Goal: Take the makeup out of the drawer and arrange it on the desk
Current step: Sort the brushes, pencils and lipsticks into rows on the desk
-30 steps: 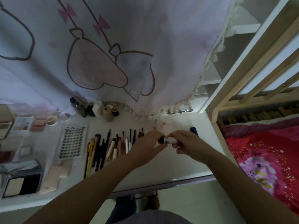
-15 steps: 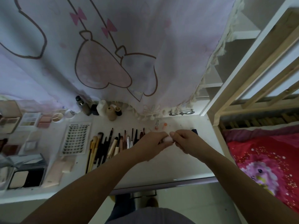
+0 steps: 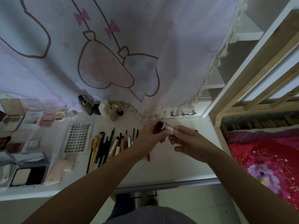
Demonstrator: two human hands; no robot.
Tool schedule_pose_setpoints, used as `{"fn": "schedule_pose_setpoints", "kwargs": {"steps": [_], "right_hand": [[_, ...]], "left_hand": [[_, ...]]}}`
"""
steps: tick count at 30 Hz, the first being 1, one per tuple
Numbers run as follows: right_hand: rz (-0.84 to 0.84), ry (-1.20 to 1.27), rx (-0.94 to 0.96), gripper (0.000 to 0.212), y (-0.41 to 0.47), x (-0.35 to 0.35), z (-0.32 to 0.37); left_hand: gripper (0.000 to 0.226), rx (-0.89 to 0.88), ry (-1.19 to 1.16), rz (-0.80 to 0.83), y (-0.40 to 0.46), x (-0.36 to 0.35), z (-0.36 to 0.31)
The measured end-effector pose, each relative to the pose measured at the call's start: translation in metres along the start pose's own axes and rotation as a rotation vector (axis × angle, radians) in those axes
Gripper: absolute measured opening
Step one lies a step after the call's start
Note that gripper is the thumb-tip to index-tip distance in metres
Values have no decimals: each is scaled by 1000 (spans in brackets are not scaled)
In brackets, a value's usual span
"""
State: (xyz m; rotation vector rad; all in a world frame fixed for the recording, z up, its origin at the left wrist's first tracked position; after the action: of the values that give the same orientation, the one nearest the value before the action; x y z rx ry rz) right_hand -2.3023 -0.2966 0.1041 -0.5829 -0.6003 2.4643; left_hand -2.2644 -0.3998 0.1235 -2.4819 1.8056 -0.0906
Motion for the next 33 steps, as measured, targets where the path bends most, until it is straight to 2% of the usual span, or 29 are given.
{"fn": "schedule_pose_setpoints", "kwargs": {"steps": [2,4,6,8,11,13,15,17,20,21,24,26,29,33], "right_hand": [[-35,-159,-25,23,1,2,-3],[-215,-430,33,32,0,17,11],[-362,-653,105,40,-3,26,32],[-362,-838,122,43,1,19,42],[-308,-1052,126,40,10,9,44],[-258,-1028,144,25,11,7,44],[-147,-881,141,6,10,3,38],[-100,-829,103,2,9,1,31],[-171,-996,63,21,12,6,28],[-179,-1019,67,22,13,6,28],[-104,-881,85,4,9,1,26],[-99,-824,56,10,5,1,24],[-99,-908,-12,27,5,2,16],[-66,-877,47,11,3,-2,15]], "left_hand": [[5,-16,80,-34,1,1,0],[5,-95,379,-10,2,2,-6],[17,-180,715,112,1,-8,-7],[26,-216,906,210,0,-18,-4],[29,-260,977,237,1,-21,-6],[25,-245,938,239,2,-16,-5],[23,-217,897,255,1,-12,-1],[24,-206,911,273,0,-11,3],[25,-199,981,287,-1,-13,9],[26,-195,987,286,-1,-13,10],[23,-184,977,289,-1,-12,11],[22,-194,974,294,-3,-11,11],[23,-201,977,304,-6,-12,11],[18,-167,968,323,-8,-11,18]]}}
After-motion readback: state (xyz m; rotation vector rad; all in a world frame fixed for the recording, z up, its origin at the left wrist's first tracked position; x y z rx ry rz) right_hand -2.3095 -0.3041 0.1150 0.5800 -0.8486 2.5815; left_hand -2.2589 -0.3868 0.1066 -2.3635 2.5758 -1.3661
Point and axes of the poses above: each hand's wrist, its own y-axis towards the middle knuckle, its own x-axis out of the back of the hand, z = x × y, the point moved 10 cm from there along y, towards the middle knuckle, and after that the axes turned 2 degrees about -x, right-handed, at the moved point
